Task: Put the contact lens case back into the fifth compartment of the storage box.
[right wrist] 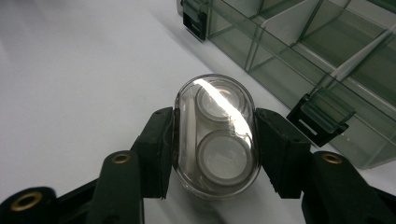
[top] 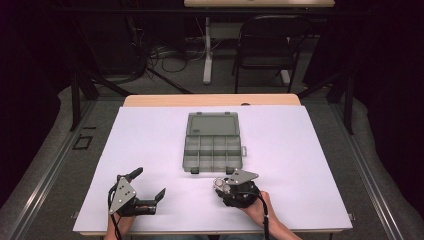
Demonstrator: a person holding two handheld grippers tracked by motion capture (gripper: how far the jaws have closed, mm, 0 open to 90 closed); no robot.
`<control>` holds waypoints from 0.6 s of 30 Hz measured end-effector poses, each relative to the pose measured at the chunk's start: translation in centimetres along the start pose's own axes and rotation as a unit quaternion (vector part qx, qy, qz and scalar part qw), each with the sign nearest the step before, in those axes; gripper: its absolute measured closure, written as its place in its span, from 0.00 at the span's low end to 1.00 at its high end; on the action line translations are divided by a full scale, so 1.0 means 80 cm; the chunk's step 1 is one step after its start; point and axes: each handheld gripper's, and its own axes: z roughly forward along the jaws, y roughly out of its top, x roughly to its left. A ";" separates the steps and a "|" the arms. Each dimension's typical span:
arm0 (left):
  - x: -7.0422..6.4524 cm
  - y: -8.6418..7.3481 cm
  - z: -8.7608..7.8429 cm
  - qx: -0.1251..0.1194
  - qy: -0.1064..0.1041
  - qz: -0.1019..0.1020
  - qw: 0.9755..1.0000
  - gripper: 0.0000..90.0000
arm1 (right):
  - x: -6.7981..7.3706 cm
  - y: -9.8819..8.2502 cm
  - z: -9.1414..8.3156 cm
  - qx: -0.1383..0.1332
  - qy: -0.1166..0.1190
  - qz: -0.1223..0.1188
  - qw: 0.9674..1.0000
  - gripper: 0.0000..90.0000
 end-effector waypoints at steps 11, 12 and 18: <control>0.000 0.000 0.000 0.001 0.002 0.002 1.000 0.00 | -0.002 0.005 -0.009 -0.011 -0.002 -0.007 1.000 0.55; 0.000 0.000 0.000 0.000 0.002 0.003 1.000 0.00 | -0.002 0.005 -0.010 -0.011 -0.003 -0.008 1.000 0.55; -0.001 0.001 0.000 -0.001 0.002 0.003 1.000 0.00 | -0.004 0.008 -0.016 -0.017 -0.001 -0.010 1.000 0.55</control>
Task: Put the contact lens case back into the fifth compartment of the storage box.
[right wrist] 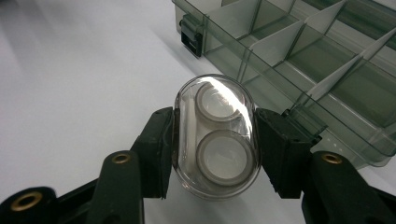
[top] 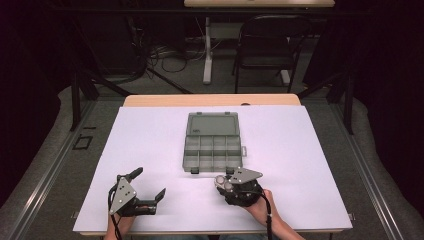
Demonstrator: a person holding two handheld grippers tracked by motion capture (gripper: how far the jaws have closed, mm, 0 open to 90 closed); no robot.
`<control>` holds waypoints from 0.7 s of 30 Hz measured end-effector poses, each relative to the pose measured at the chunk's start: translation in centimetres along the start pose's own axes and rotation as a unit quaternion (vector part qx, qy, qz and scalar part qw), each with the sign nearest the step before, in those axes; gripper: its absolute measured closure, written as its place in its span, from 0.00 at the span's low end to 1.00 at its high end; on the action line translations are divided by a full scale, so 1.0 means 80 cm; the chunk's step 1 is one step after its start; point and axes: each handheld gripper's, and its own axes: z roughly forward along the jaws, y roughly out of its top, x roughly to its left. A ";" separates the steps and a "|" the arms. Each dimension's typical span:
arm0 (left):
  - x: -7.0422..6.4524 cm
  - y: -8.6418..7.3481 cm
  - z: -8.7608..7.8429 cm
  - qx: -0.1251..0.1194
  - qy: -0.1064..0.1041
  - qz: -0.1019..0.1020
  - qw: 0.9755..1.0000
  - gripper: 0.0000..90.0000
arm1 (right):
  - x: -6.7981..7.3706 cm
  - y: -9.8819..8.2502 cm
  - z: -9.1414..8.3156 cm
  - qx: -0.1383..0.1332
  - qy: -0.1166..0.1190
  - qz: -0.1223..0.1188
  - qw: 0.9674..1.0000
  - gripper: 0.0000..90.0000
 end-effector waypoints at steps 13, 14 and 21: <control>0.000 0.000 0.000 0.000 0.001 0.001 1.000 0.00 | -0.004 0.007 -0.012 -0.016 -0.004 -0.003 1.000 0.55; -0.001 0.001 0.000 0.000 0.002 0.003 1.000 0.00 | -0.004 0.007 -0.013 -0.017 -0.004 -0.003 1.000 0.55; -0.001 0.001 0.000 0.001 0.002 0.002 1.000 0.00 | -0.007 0.012 -0.020 -0.027 -0.008 -0.003 1.000 0.55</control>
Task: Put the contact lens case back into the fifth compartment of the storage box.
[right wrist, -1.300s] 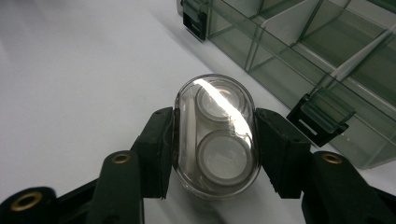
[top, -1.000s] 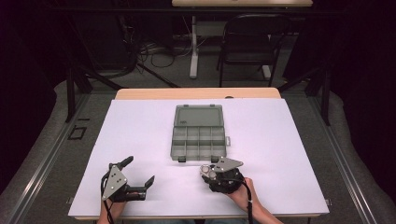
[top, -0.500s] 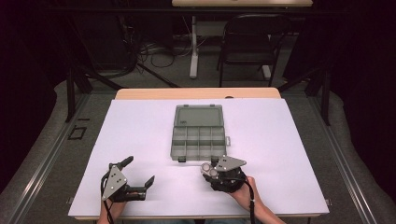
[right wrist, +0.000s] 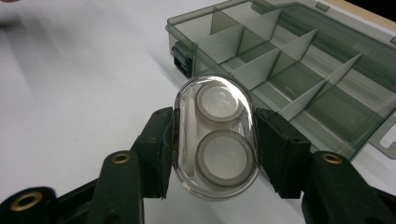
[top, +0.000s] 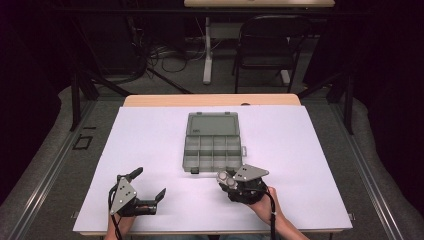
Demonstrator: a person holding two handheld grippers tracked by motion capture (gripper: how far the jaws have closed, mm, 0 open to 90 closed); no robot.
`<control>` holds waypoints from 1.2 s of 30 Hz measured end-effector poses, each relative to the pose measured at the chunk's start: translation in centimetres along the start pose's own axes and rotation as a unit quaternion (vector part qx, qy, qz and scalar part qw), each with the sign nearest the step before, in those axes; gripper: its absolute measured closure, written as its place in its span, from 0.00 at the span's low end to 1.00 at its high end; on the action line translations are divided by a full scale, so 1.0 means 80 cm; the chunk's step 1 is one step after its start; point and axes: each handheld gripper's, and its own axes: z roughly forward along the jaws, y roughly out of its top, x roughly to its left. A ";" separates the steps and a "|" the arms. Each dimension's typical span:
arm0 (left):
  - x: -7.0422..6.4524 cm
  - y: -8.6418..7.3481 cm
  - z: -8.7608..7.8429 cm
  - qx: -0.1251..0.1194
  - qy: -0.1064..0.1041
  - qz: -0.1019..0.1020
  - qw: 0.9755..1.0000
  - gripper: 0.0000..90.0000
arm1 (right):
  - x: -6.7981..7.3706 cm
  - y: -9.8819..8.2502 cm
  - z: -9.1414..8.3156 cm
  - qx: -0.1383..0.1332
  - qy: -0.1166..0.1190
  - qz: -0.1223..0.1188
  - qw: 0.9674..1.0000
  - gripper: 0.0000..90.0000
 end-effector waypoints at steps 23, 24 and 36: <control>0.000 0.000 0.000 0.000 0.004 -0.001 1.000 0.00 | -0.008 0.019 -0.015 -0.029 -0.007 0.001 1.000 0.55; 0.000 0.000 0.000 0.000 0.004 -0.001 1.000 0.00 | -0.008 0.020 -0.015 -0.029 -0.007 0.000 1.000 0.54; 0.002 -0.001 -0.001 -0.004 0.000 -0.004 1.000 0.00 | -0.011 0.029 -0.011 -0.033 -0.007 -0.004 0.999 0.55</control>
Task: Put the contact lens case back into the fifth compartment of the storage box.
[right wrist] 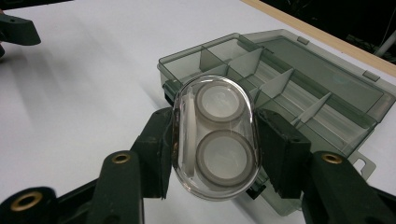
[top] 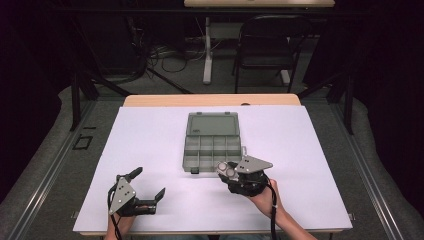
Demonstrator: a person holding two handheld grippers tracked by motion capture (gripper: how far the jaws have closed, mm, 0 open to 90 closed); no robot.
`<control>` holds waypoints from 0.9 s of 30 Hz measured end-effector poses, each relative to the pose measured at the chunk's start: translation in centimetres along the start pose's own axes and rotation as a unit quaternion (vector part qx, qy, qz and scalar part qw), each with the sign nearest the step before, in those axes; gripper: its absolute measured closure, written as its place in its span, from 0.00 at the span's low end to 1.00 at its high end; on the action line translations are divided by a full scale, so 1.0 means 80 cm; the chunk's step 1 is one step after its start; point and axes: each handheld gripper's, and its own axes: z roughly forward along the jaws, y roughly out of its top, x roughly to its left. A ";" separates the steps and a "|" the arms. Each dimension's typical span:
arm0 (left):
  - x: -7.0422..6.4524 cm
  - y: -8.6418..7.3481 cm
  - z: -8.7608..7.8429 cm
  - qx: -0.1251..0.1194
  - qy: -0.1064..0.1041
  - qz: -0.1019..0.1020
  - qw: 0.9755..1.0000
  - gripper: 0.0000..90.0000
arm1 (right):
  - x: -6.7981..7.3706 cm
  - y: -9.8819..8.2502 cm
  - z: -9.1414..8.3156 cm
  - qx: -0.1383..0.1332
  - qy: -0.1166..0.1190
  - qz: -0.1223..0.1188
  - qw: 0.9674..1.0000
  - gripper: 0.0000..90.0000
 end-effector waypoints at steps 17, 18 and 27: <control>0.000 -0.001 0.001 0.001 0.001 0.000 1.000 0.00 | -0.001 0.016 0.013 -0.004 0.006 -0.011 1.000 0.55; 0.000 -0.001 0.001 0.001 0.001 0.000 1.000 0.00 | -0.001 0.017 0.014 -0.004 0.006 -0.011 1.000 0.55; 0.000 -0.001 0.001 0.002 0.000 0.000 1.000 0.00 | -0.003 0.024 0.021 -0.005 0.007 -0.014 1.000 0.55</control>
